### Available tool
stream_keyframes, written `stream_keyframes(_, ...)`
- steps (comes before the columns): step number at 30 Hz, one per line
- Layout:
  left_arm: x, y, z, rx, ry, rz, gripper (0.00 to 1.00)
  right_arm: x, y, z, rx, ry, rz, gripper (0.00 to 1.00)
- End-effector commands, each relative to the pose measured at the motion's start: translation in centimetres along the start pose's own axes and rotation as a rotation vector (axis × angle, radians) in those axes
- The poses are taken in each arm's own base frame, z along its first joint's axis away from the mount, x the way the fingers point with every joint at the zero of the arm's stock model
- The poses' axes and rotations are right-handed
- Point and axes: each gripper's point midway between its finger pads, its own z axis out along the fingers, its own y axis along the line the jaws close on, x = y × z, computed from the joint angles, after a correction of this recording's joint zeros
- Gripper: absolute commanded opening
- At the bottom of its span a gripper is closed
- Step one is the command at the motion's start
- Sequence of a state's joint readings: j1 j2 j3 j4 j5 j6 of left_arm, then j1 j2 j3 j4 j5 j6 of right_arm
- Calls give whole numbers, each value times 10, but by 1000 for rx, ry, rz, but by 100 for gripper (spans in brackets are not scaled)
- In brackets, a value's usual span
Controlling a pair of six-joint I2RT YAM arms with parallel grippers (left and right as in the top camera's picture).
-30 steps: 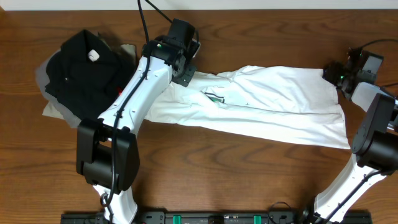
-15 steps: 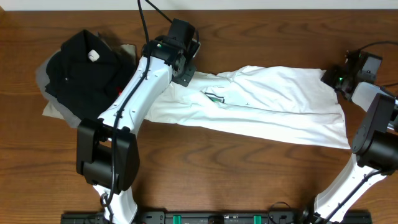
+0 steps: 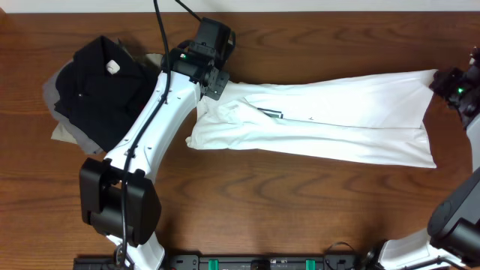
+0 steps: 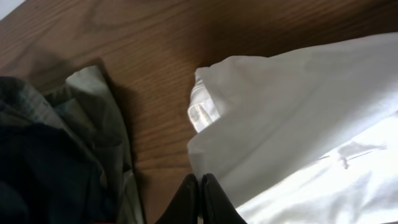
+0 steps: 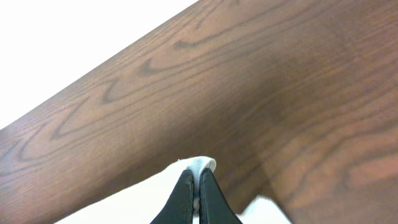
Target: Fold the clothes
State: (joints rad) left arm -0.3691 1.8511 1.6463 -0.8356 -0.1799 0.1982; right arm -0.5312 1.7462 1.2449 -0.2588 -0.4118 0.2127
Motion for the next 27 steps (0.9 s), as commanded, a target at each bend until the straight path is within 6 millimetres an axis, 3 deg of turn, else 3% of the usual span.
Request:
stream_keyframes(1, 2, 8, -5, -26, 5, -17, 6, 5, -8, -3, 10, 28, -11, 1)
stream_keyframes(9, 34, 4, -8, -8, 137, 12, 6, 23, -16, -7, 38, 99, 10, 1)
stream_keyframes(13, 53, -6, -11, 45, 210, 15, 6, 32, -33, -11, 112, 134, 36, 1)
stream_keyframes(19, 60, -28, -15, 172, 237, 8, 6, 52, -77, -25, 377, 201, 46, 1)
stream_keyframes(27, 67, -28, -17, 175, 268, 10, 6, 60, -94, -35, 492, 233, 46, 3)
